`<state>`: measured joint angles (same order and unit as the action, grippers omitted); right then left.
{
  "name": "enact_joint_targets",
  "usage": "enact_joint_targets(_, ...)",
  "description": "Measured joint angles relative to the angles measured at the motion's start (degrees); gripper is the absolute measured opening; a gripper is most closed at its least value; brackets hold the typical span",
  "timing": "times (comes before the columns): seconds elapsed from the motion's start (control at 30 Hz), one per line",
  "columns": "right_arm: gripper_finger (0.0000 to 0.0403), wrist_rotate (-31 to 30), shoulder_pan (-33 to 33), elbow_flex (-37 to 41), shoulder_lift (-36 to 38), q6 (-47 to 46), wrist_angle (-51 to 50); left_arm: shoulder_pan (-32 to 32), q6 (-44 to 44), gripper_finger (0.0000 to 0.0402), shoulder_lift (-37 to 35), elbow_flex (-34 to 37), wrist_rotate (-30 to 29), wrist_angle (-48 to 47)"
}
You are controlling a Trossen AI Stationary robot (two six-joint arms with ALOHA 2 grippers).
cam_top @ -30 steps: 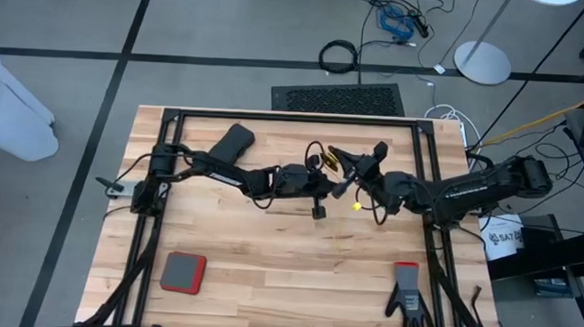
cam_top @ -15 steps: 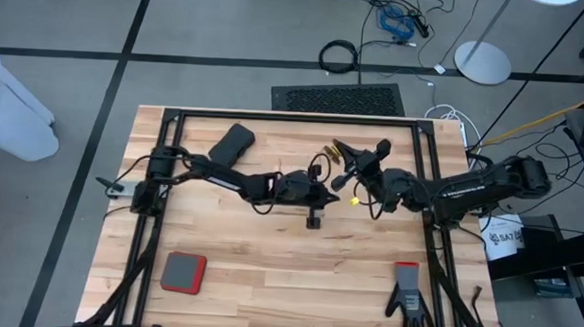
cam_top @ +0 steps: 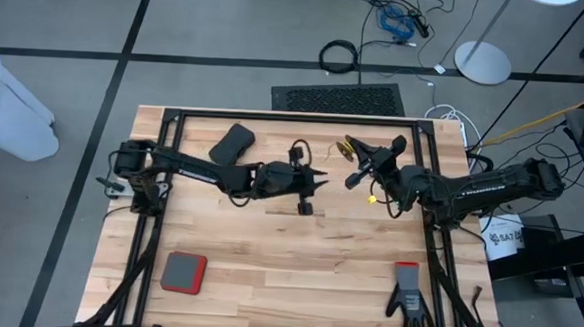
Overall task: Coil cords
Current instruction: Coil the yellow wire on the spool
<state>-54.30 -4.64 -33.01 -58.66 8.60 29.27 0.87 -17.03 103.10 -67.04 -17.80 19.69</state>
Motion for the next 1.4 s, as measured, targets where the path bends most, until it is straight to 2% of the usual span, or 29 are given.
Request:
enact_joint_targets(0.23,0.0,0.6,-0.1,0.0,0.3,-0.2,0.6,2.5,1.2,0.0097,1.5,4.9,-6.1,13.1)
enact_joint_targets(0.4,0.0,0.6,-0.8,0.0,0.4,0.1,1.1,4.7,3.2,0.0097,5.3,4.9,-6.0,19.2)
enact_joint_targets(0.6,0.0,0.6,-1.7,0.0,0.4,1.1,2.0,6.3,6.3,0.0097,8.8,4.9,-2.5,23.8)
enact_joint_targets(0.73,0.0,0.6,-1.9,0.0,0.4,1.3,2.1,6.8,7.1,0.0097,10.0,4.9,0.6,26.2)
enact_joint_targets(1.1,0.0,0.6,-1.9,0.0,0.4,1.0,2.4,8.6,8.9,0.0097,10.1,4.9,-1.2,27.1)
enact_joint_targets(1.4,0.0,0.8,-1.8,0.0,0.4,0.5,2.7,9.2,9.3,0.0091,12.8,3.4,1.1,28.7)
